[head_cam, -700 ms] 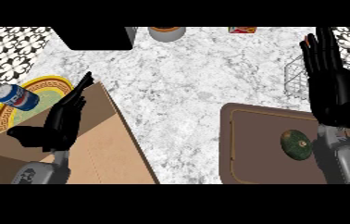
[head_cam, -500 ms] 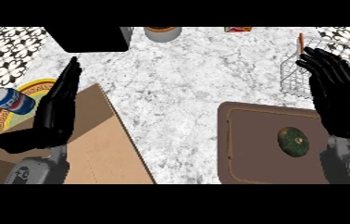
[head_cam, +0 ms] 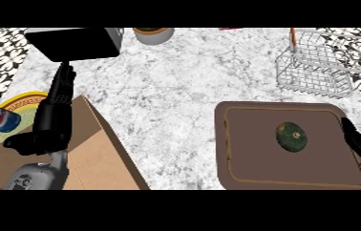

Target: Pick the squash from the tray and place it in the tiered basket

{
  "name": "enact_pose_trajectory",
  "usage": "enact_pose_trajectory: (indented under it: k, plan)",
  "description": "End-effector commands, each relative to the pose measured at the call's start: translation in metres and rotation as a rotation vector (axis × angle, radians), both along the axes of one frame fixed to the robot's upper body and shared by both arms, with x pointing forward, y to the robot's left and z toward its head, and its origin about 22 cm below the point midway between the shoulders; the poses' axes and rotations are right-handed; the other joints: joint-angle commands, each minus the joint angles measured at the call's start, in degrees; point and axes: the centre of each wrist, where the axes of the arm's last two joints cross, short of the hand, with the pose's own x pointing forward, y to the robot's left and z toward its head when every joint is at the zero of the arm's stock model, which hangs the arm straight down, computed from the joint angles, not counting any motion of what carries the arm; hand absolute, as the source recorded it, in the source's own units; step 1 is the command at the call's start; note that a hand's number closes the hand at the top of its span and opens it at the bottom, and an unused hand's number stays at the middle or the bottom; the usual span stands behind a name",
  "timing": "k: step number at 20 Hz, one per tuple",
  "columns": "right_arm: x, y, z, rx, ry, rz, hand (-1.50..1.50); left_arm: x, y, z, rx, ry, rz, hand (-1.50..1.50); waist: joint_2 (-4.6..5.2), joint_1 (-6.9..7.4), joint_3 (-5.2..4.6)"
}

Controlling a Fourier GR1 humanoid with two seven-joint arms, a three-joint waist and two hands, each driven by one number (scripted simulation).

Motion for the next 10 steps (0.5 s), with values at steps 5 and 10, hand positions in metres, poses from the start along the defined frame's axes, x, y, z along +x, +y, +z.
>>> enact_pose_trajectory:
  k: [5, 10]
  plan:
    - [-0.059, -0.014, 0.002, -0.088, 0.274, 0.03, -1.5, -0.012, 0.037, -0.028, 0.196, 0.278, 0.033, 0.0, 2.38, 1.75, -2.76]
    - [-0.075, -0.023, 0.025, -0.193, 0.564, 0.217, -1.5, -0.004, 0.024, -0.02, 0.208, 0.262, 0.022, 0.0, 2.7, 3.14, -2.91]
